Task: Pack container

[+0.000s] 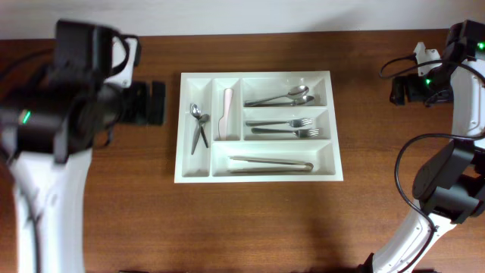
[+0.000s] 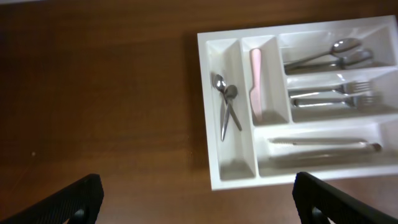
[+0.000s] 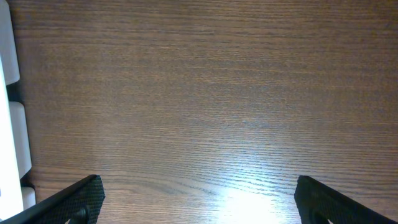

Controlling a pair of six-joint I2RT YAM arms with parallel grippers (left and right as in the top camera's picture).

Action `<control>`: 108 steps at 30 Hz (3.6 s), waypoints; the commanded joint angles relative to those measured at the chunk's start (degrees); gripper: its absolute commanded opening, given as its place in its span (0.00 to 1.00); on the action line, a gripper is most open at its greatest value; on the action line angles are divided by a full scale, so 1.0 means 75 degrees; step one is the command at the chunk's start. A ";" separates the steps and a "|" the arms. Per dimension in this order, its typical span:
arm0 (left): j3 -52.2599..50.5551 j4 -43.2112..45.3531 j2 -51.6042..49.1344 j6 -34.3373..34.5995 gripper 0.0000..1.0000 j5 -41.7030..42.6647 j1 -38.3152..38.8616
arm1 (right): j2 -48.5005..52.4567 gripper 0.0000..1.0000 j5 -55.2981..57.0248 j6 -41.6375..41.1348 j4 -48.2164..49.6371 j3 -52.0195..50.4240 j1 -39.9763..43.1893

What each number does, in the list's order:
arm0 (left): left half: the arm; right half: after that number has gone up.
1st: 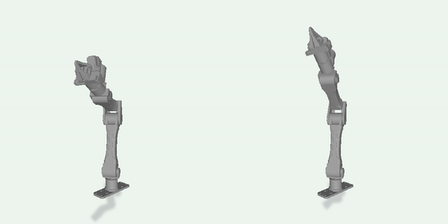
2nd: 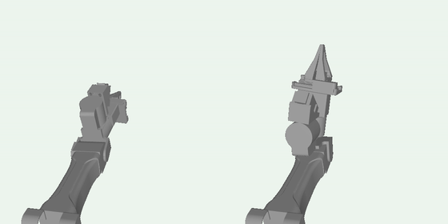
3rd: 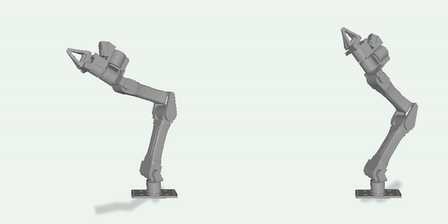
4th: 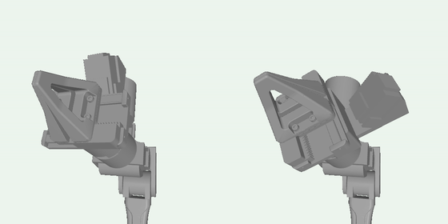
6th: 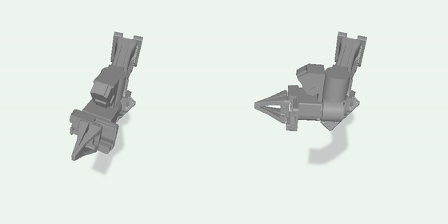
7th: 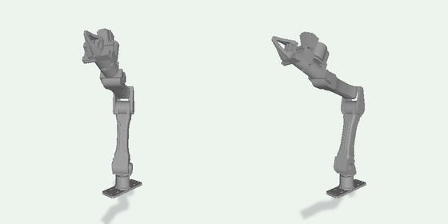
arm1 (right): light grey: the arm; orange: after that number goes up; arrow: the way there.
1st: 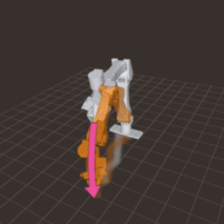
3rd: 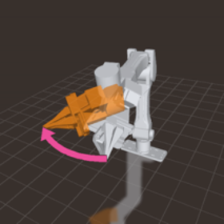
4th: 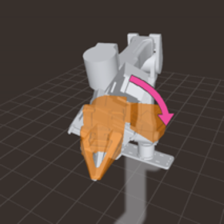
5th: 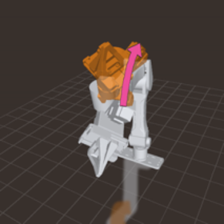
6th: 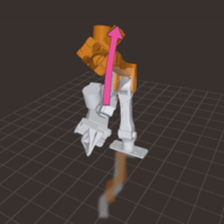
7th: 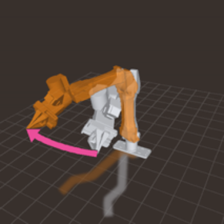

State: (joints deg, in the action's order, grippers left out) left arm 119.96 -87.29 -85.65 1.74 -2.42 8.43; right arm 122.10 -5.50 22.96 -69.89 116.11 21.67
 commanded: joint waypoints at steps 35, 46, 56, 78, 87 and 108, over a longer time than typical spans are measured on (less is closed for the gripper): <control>-0.5590 0.1099 0.6548 0.0831 0.99 -0.0286 -0.0047 | 0.0055 0.99 -0.0064 0.0079 0.0015 -0.0026 0.0015; -0.9553 0.5365 0.7895 -0.0772 0.99 -0.0236 -0.0402 | 0.0055 0.99 -0.0064 0.0079 0.0015 -0.0026 0.0015; -1.2998 0.7705 1.0235 -0.0799 0.99 -0.0262 -0.1303 | 0.0055 0.99 -0.0067 0.0079 0.0015 -0.0026 0.0015; -1.5472 0.9987 1.1380 -0.1594 0.99 0.0350 -0.1381 | 0.0055 0.99 -0.0064 0.0079 0.0012 -0.0026 0.0015; -1.5699 1.0550 1.1383 -0.1501 0.99 0.0353 -0.1378 | 0.0055 0.99 -0.0064 0.0079 0.0015 -0.0026 0.0015; -1.5699 1.0547 1.1380 -0.1504 0.99 0.0350 -0.1381 | 0.0055 0.99 -0.0064 0.0079 0.0015 -0.0026 0.0015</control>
State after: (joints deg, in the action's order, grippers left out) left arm 2.76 -8.51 -0.84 -10.22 -0.62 -1.65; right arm 122.10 -5.52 22.96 -69.82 116.11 21.67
